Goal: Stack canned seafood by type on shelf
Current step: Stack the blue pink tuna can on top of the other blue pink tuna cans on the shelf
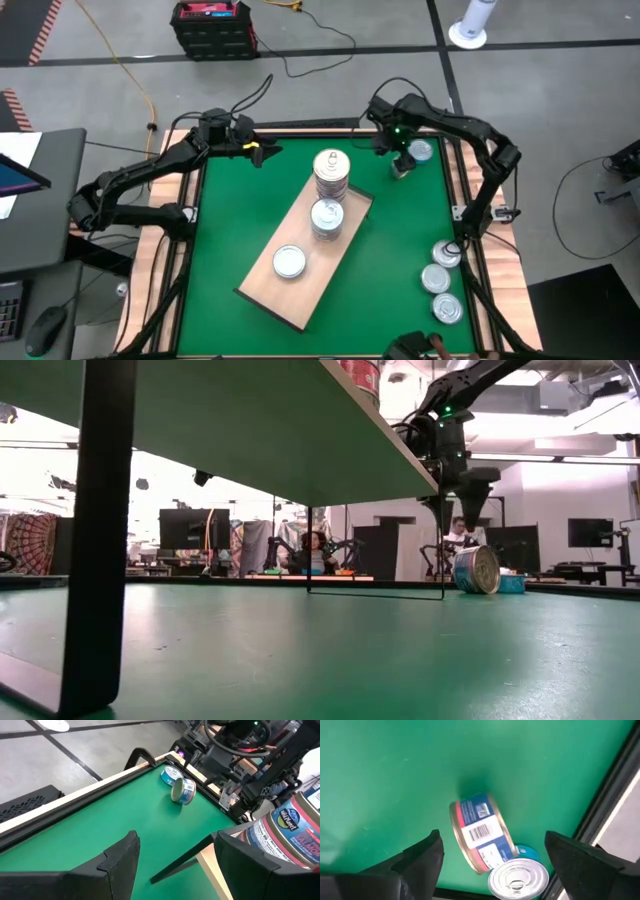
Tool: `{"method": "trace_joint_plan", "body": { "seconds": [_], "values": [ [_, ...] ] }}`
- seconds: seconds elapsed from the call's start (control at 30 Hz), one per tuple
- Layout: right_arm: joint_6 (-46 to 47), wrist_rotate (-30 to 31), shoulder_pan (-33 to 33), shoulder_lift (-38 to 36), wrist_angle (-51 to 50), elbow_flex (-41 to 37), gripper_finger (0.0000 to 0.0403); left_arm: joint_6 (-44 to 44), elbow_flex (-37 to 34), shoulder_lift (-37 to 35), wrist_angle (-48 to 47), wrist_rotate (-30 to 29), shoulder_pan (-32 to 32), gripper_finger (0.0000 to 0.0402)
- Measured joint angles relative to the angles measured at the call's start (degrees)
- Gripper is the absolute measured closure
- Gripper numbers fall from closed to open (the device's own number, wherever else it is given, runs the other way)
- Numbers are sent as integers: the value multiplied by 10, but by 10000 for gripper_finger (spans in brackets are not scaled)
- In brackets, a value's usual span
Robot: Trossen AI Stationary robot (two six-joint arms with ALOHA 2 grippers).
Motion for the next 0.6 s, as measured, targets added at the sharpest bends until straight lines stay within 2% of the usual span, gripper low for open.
{"method": "trace_joint_plan", "body": {
  "seconds": [0.27,0.6],
  "values": [
    [-37,-5,-1,5,-23,-1,30,25,0,0,0,0,0,158],
    [-105,7,2,13,30,-71,34,29,0,0,0,0,0,158]
  ]
}}
